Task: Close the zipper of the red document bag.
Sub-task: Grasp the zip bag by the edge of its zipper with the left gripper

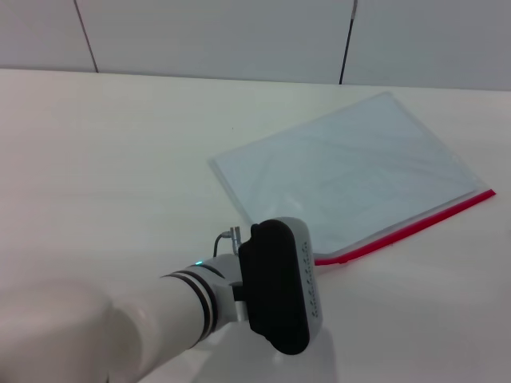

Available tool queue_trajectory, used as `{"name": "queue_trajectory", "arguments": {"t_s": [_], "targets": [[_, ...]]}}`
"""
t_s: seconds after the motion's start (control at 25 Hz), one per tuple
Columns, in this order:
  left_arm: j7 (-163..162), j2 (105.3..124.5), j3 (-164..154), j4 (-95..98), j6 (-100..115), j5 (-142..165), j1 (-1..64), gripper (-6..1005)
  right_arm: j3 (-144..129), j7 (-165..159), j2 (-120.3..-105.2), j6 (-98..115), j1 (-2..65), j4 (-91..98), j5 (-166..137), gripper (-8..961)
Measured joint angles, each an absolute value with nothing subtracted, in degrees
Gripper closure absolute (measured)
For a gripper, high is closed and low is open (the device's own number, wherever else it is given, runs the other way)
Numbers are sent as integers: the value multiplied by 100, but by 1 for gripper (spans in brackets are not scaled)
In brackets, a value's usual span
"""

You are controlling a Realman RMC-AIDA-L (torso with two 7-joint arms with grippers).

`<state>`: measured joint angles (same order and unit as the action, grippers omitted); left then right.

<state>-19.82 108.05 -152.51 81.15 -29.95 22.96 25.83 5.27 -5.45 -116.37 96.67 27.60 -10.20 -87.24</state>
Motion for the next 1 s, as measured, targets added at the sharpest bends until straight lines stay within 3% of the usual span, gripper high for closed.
{"name": "queue_trajectory", "arguments": {"t_s": [0.36, 0.92, 1.0], "targets": [[-1992, 10837, -14891, 7686, -1997, 2694, 2412, 488, 527, -545, -11637, 9677, 2761, -1019, -8739, 61], [-2004, 11034, -14520, 7042, -1305, 2688, 2348, 491, 527, -545, -11637, 9686, 2756, -1020, -8745, 61], [-2004, 11040, -14514, 7035, -1300, 2697, 2343, 546, 527, -545, -11637, 9686, 2753, -1020, -8745, 61]]}}
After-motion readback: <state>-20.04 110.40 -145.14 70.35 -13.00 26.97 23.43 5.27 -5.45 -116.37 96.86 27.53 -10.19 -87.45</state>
